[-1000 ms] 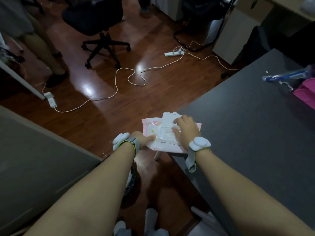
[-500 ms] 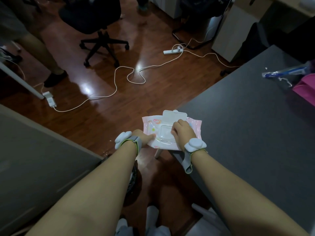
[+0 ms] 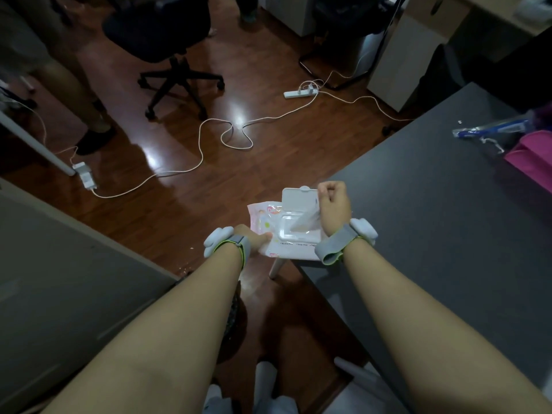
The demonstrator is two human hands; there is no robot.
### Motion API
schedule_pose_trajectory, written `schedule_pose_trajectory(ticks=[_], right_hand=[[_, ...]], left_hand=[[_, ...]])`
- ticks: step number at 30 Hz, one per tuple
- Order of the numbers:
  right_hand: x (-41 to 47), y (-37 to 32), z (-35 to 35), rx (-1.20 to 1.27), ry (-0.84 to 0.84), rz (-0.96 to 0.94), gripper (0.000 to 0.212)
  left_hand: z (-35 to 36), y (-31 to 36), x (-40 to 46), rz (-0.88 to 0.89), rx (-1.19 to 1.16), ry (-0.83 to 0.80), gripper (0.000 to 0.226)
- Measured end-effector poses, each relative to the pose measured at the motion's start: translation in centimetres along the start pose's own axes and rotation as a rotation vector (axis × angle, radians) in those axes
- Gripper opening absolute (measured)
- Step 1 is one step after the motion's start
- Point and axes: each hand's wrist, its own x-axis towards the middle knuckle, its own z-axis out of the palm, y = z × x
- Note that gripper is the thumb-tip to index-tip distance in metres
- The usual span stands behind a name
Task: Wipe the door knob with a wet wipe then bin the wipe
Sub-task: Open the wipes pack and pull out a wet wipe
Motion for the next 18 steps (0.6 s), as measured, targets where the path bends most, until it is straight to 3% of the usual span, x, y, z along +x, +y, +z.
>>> schedule_pose_trajectory(ticks=[4,6,7,10,12,18], right_hand=[[-1.1,1.4,-0.7,-0.177,-0.283,-0.024,0.04],[-1.0,2.2,-1.3,-0.393,-0.388,-0.161,0.051],[-0.7,2.5,-1.5,-0.532,-0.443,-0.244,0.049],[-0.3,2.4,-1.9,-0.759,-0.499,-0.349,0.017],[-0.3,1.8,-1.7,-0.714,-0.449,-0.324,0.01],[0.3,-1.7,-1.8,-0.038,-0.123,0.067,0.014]], left_hand=[[0.2,0.0,0.0,0.002,0.01,0.011,0.065],[0.2,0.0,0.1,0.005,-0.004,0.004,0.064],[0.2,0.1,0.1,0.005,0.005,0.006,0.063],[0.3,0.1,0.0,-0.002,0.054,0.034,0.063],[0.3,0.1,-0.1,-0.003,0.115,0.059,0.064],[0.3,0.1,-0.2,-0.016,0.17,0.087,0.064]])
